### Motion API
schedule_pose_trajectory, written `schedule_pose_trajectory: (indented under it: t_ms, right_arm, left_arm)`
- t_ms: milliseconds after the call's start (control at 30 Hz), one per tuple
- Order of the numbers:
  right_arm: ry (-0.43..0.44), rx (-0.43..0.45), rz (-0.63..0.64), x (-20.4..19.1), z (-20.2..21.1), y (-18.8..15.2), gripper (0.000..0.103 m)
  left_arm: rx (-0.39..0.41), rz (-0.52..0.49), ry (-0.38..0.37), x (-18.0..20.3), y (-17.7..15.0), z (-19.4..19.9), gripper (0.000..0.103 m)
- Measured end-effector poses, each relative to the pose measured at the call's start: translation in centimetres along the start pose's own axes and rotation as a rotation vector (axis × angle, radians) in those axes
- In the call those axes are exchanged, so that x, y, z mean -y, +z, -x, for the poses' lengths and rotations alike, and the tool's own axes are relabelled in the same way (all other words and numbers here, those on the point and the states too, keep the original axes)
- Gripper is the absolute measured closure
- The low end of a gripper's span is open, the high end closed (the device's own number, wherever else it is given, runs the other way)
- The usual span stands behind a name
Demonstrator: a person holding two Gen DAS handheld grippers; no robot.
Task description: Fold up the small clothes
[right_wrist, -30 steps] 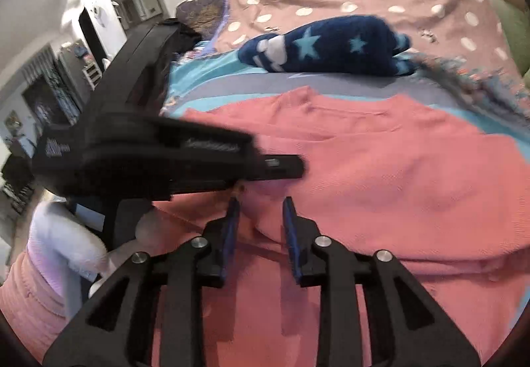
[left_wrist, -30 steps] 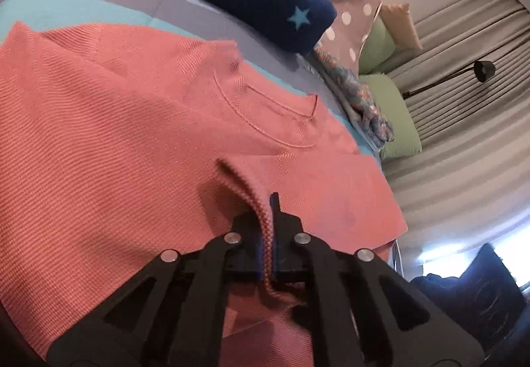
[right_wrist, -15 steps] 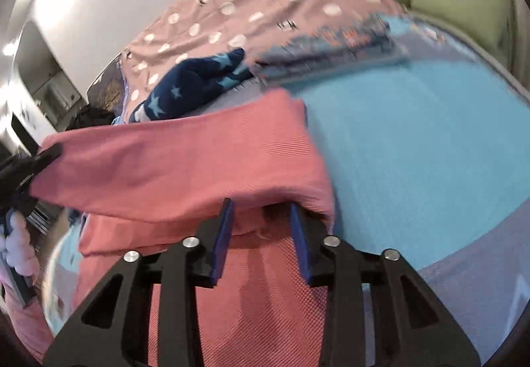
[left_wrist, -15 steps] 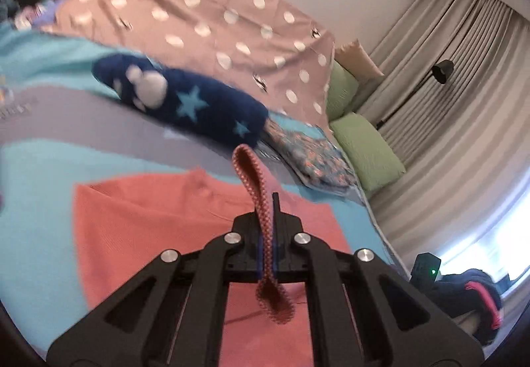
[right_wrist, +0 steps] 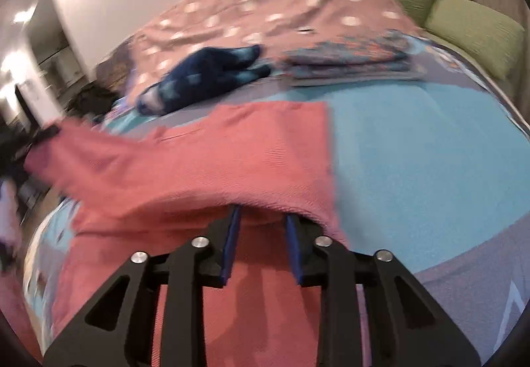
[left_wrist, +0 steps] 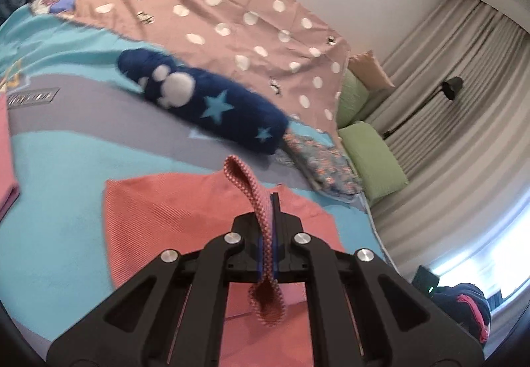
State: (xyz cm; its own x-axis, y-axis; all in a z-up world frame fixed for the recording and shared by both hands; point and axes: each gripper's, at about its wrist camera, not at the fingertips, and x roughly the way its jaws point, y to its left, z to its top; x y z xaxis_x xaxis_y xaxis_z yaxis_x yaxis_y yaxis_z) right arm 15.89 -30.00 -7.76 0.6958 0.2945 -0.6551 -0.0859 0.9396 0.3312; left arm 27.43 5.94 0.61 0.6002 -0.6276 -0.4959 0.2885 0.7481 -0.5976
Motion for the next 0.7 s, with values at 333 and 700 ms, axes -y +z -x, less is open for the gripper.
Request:
schedule_pose_trajectory:
  t_ms: [333, 700]
  right_arm:
    - [-0.146, -0.009, -0.078, -1.4, -5.1, 3.3, 0.082]
    - [-0.122, -0.012, -0.254, 3.9, -2.0, 2.7, 0.08]
  left_arm:
    - [0.049, -0.129, -0.052, 8.5, 3.0, 1.2, 0.1]
    - [-0.001, -0.157, 0.004, 6.8, 0.7, -0.7, 0.1]
